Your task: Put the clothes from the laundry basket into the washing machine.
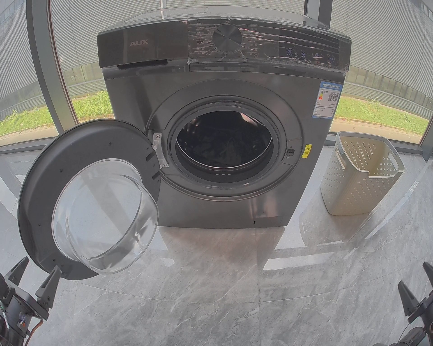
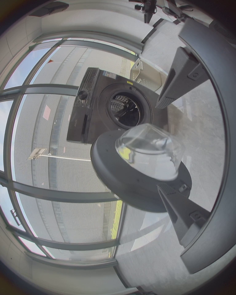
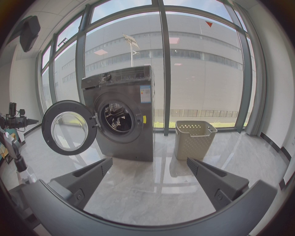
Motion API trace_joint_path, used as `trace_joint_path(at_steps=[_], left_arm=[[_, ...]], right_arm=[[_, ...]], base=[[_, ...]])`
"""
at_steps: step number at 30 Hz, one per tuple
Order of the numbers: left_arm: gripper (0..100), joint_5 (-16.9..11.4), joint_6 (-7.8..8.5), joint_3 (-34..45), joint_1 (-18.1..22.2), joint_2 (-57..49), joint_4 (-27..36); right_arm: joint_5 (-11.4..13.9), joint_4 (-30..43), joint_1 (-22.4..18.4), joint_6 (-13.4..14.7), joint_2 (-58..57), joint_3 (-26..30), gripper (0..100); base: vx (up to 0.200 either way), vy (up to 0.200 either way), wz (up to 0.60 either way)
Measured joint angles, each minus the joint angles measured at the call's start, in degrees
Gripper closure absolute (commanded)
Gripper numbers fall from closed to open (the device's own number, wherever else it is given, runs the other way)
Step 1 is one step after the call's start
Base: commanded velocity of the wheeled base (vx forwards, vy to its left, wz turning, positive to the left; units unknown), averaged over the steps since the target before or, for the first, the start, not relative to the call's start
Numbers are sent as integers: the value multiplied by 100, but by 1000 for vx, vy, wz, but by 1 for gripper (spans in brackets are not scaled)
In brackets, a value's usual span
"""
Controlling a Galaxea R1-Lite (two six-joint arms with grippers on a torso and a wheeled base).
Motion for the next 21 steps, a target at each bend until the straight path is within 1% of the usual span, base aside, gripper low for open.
trace_joint_path(at_steps=[2,4,6,7,8,11,12,13,14,16,18,20,21], left_arm=[[0,-22,6,0,193,-299,268],[0,-71,20,2,428,-613,523],[0,-149,44,2,708,-919,780],[0,-206,77,2,859,-1101,920],[0,-233,96,2,934,-1189,994],[0,-362,296,2,1304,-1658,1397],[0,-446,378,2,1423,-1847,1575],[0,-616,477,0,1571,-2096,1872],[0,-701,507,0,1632,-2203,2018],[0,-963,542,0,1822,-2542,2406],[0,-1164,534,0,1958,-2745,2591],[0,-1254,512,0,2078,-2909,2716],[0,-1268,491,0,2109,-2967,2738]], right_arm=[[68,473,-94,0,-317,0,0],[228,878,-258,-9,-636,0,0],[364,1097,-427,-43,-907,0,0],[389,1139,-499,-60,-1037,0,0],[382,1152,-529,-65,-1092,0,0],[266,1187,-619,-54,-1296,0,0],[239,1196,-639,-49,-1342,0,0],[208,1203,-651,-38,-1385,0,0],[200,1207,-656,-35,-1403,0,0],[162,1214,-674,-13,-1448,0,0],[133,1220,-683,2,-1473,0,0],[113,1225,-685,22,-1495,0,0],[110,1225,-690,28,-1503,0,0]], base=[[0,0,0],[0,0,0],[0,0,0],[0,0,0],[0,0,0],[0,0,0],[0,0,0],[0,0,0],[0,0,0],[0,0,0],[0,0,0],[0,0,0],[-200,0,0]])
